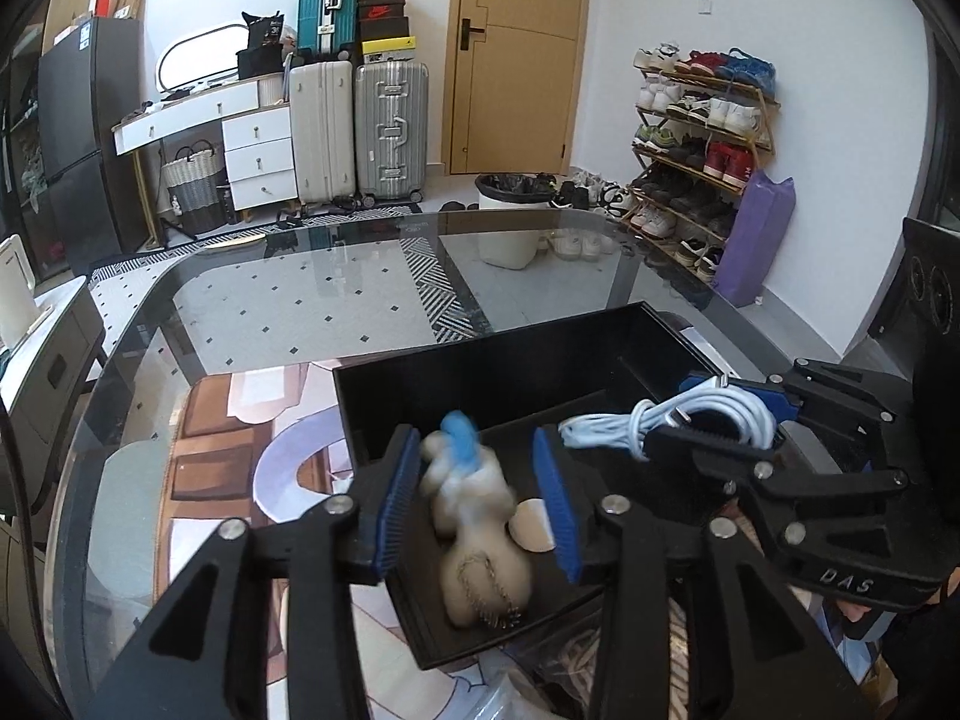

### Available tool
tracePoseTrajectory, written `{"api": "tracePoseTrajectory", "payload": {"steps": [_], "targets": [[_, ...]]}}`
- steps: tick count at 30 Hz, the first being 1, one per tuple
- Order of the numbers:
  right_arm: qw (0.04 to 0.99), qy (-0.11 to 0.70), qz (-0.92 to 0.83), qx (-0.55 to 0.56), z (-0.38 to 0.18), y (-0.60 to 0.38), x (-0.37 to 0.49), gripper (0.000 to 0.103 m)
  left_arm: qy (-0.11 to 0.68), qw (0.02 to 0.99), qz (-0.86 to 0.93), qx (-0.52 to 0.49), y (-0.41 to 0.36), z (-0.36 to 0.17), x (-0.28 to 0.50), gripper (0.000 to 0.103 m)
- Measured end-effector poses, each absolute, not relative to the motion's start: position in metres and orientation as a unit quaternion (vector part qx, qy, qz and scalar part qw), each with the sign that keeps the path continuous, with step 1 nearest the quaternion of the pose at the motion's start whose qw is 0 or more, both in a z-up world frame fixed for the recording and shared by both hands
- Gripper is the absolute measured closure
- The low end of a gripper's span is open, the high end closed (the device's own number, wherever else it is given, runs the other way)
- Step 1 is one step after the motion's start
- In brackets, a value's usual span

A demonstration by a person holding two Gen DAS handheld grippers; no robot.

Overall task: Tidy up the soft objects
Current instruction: 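Open both grippers to drop the plush toy and cables into the box, then move the left gripper back to the white foam tube on the mat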

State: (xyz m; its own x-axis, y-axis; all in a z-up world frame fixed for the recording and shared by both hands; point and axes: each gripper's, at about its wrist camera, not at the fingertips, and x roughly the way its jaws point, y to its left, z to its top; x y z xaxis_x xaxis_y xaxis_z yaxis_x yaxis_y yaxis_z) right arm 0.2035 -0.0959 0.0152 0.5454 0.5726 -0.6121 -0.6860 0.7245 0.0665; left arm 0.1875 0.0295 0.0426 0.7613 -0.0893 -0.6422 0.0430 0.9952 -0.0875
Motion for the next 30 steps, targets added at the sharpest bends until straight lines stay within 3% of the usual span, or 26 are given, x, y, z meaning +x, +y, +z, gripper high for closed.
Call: {"api": "tracePoseTrajectory", "payload": {"steps": [4, 8, 9, 12, 13, 14, 16, 30], "targets": [[0.869, 0.309, 0.376, -0.087, 0.018, -0.094, 0.198, 0.062, 0.336, 0.941, -0.034, -0.032, 0.033, 0.048, 0.182, 0.054], [0.886, 0.276, 0.362, -0.082, 0.031, -0.105, 0.186, 0.045, 0.323, 0.945, -0.038, -0.033, 0.034, 0.054, 0.172, 0.045], [0.889, 0.272, 0.359, -0.081, 0.033, -0.108, 0.184, 0.036, 0.320, 0.946, -0.037, -0.030, 0.034, 0.055, 0.168, 0.044], [0.901, 0.259, 0.342, -0.064, 0.043, -0.123, 0.177, 0.010, 0.307, 0.950, -0.034, -0.034, 0.036, 0.060, 0.156, 0.021], [0.904, 0.258, 0.338, -0.054, 0.047, -0.129, 0.174, 0.007, 0.302, 0.952, -0.034, -0.035, 0.038, 0.061, 0.152, 0.011], [0.904, 0.259, 0.336, -0.048, 0.049, -0.133, 0.172, 0.002, 0.295, 0.954, -0.033, -0.037, 0.038, 0.062, 0.147, 0.007], [0.906, 0.260, 0.331, -0.039, 0.052, -0.141, 0.164, 0.001, 0.289, 0.956, -0.033, -0.038, 0.039, 0.064, 0.140, 0.000], [0.908, 0.286, 0.302, -0.049, 0.040, -0.173, 0.105, 0.001, 0.285, 0.957, -0.035, -0.048, 0.039, 0.062, 0.082, 0.000]]}}
